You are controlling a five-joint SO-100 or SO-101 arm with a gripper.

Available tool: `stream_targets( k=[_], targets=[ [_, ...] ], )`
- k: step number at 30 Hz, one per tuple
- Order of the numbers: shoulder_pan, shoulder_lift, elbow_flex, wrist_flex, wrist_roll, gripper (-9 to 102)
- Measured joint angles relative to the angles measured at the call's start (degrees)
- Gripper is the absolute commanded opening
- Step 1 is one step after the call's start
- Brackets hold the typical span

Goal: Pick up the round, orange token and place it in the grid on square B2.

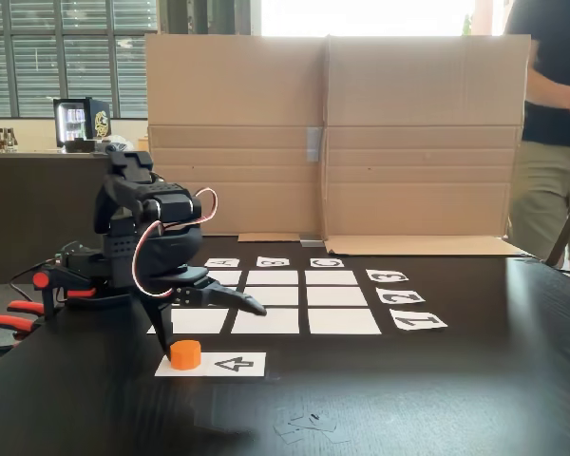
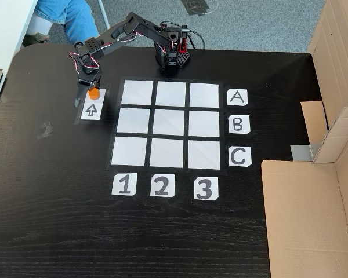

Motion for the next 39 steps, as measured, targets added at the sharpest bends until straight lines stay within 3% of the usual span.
stream_targets(
  k=[18,39],
  targets=[
    [0.0,2.1,0.9,-4.5,3.3,0],
    [-14.7,47.4,21.3,-1.1,1.2,0]
  ],
)
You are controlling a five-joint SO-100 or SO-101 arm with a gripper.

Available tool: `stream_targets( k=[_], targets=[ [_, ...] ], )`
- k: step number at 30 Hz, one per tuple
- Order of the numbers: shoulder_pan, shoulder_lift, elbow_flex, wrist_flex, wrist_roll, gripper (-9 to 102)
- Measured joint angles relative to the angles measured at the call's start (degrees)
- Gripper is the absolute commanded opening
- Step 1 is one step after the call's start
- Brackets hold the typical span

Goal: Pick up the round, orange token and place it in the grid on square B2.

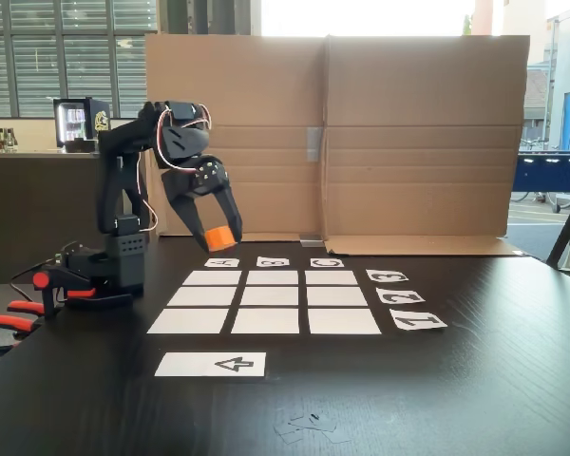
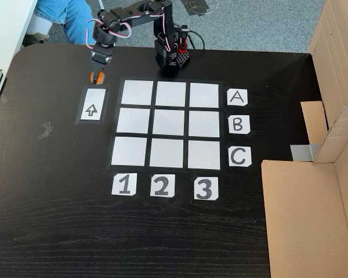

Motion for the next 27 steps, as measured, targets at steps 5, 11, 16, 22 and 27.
stream_targets(
  k=[5,11,16,22,27],
  targets=[
    [-8.3,8.7,0.3,1.2,0.0,-1],
    [-18.9,14.0,0.4,1.3,4.7,-1],
    [-27.6,14.4,4.7,1.7,10.5,-1],
    [-34.9,12.4,12.4,1.0,16.8,-1],
    [-37.0,7.3,15.3,0.8,19.8,0]
  ],
)
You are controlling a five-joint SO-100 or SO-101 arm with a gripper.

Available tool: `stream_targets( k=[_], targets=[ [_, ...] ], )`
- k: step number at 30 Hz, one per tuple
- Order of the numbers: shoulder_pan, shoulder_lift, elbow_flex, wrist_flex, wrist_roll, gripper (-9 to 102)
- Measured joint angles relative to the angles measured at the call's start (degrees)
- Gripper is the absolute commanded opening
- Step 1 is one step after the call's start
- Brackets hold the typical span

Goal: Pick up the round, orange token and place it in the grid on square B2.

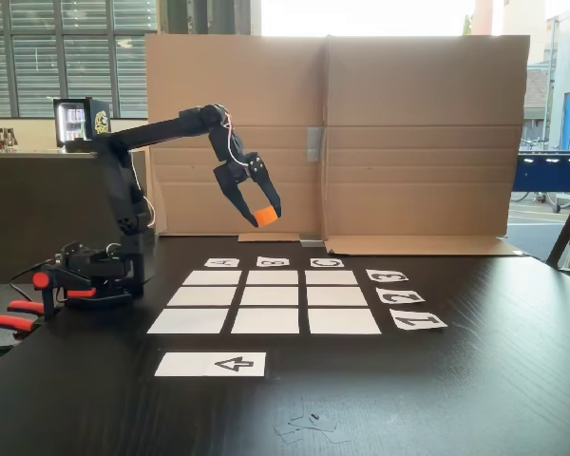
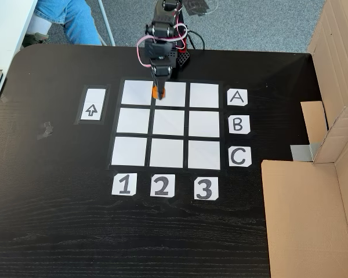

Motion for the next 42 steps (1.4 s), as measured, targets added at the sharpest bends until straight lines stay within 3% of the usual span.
stream_targets(
  k=[16,42],
  targets=[
    [-1.9,-18.5,0.8,-2.0,7.4,0],
    [-5.6,-32.3,-4.7,-6.8,9.3,0]
  ],
)
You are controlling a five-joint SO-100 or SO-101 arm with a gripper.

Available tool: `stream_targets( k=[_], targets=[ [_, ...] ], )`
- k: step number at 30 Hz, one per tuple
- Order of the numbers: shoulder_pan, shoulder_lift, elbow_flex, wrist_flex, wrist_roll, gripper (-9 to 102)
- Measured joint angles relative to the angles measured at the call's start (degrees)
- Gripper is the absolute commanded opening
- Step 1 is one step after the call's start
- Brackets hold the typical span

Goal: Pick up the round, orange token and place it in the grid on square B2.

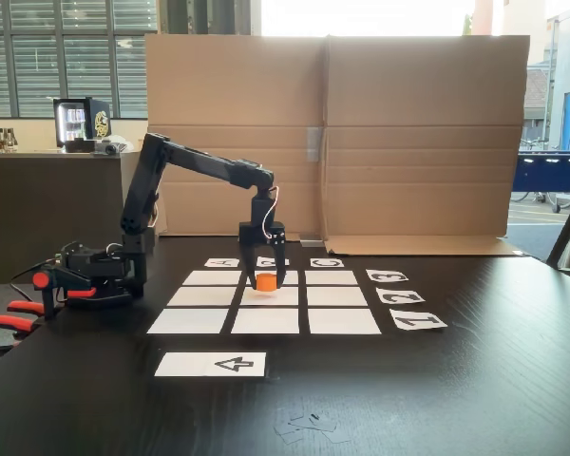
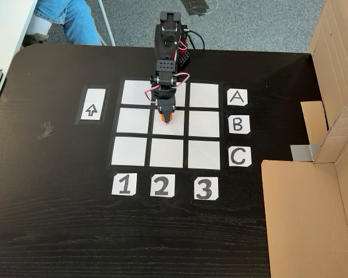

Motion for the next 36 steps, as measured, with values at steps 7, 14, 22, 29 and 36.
stream_targets(
  k=[7,14,22,29,36],
  targets=[
    [-1.8,-2.2,-0.6,-0.9,0.4,18],
    [-2.2,-2.9,-0.6,-0.9,0.4,31],
    [-2.2,-2.9,-0.4,-1.0,0.4,39],
    [0.7,2.4,7.7,-2.3,3.6,78],
    [5.4,15.4,20.4,-9.5,3.8,85]
  ],
)
